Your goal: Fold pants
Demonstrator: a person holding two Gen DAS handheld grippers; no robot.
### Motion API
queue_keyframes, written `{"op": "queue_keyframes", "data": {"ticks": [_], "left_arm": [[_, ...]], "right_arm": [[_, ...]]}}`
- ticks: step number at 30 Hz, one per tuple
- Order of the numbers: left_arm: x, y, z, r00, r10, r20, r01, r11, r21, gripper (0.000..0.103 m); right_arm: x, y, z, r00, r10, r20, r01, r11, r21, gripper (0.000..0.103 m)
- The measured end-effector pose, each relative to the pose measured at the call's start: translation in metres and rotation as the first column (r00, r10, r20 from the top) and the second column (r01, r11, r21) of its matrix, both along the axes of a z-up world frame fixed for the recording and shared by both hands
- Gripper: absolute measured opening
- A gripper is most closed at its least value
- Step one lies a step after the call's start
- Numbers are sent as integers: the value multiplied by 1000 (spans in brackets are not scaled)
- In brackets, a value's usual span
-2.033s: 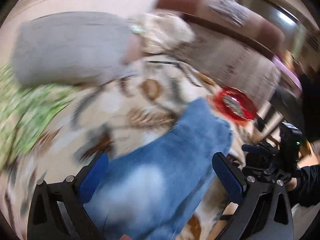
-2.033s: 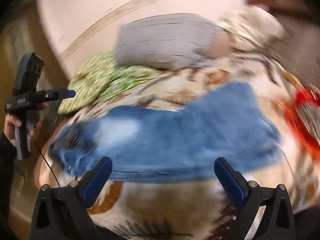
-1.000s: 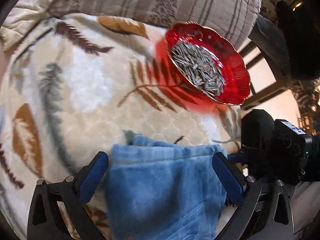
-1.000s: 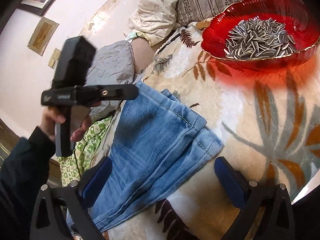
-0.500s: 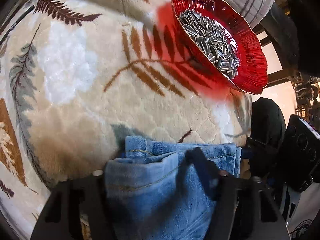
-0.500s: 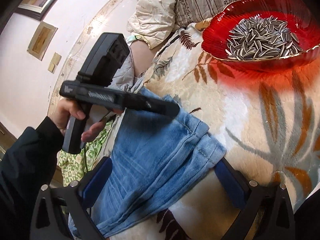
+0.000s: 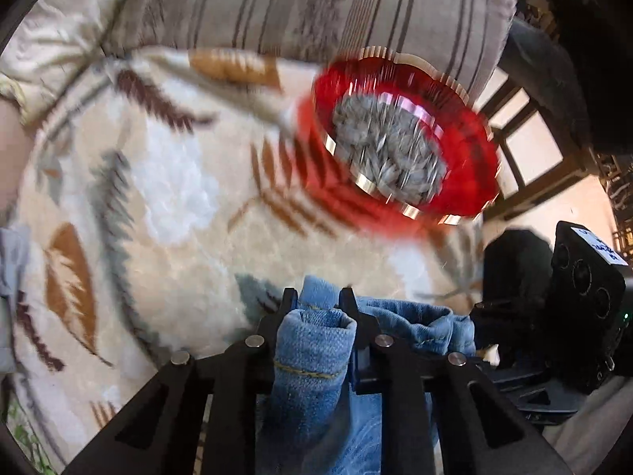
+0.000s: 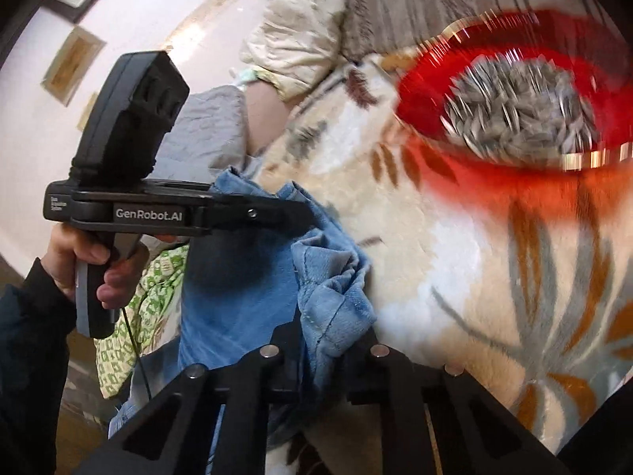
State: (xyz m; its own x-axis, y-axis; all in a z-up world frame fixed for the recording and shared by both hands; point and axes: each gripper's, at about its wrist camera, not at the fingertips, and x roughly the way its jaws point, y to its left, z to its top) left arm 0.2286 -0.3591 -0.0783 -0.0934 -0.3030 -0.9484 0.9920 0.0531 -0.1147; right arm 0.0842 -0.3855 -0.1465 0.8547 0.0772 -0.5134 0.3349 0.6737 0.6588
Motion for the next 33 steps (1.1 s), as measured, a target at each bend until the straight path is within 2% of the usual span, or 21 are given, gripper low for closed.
{"op": "queue_keyframes", "data": {"ticks": [4, 6, 8, 10, 12, 14, 18, 22, 27, 31, 33], "left_arm": [[14, -10, 34, 997, 72, 28, -69, 994, -79, 21], [22, -22, 41, 996, 94, 14, -92, 990, -105, 21], [27, -43, 35, 995, 100, 8, -98, 990, -100, 21], [29, -55, 20, 995, 97, 17, -96, 994, -52, 21], [32, -62, -1, 995, 100, 18, -100, 995, -3, 21], [30, -62, -10, 995, 104, 10, -104, 995, 7, 21], [31, -61, -8, 994, 112, 19, -112, 994, 2, 21], [27, -50, 10, 993, 118, 27, -117, 992, -39, 21], [33, -6, 50, 984, 168, -58, -176, 971, -164, 21], [45, 57, 72, 958, 231, -167, -269, 928, -257, 21], [48, 85, 73, 948, 264, -178, -306, 911, -278, 22]], "right_arm": [[4, -8, 33, 997, 7, 74, -1, 997, -78, 14], [8, -20, 46, 996, -9, 90, 19, 993, -115, 13], [12, -35, 48, 997, -39, 73, 48, 991, -122, 13], [16, -48, 41, 997, -62, 42, 65, 993, -99, 13], [22, -54, 31, 998, -58, -1, 58, 996, -71, 13], [25, -51, 23, 998, -51, -26, 49, 996, -77, 13], [23, -56, 19, 998, -50, -35, 47, 997, -61, 13], [17, -54, 28, 999, -45, -6, 44, 996, -84, 13], [4, -25, 57, 997, -16, 73, 33, 968, -250, 13], [-4, 20, 82, 992, 34, 119, 22, 899, -438, 13], [-4, 51, 91, 988, 76, 133, 6, 848, -530, 13]]}}
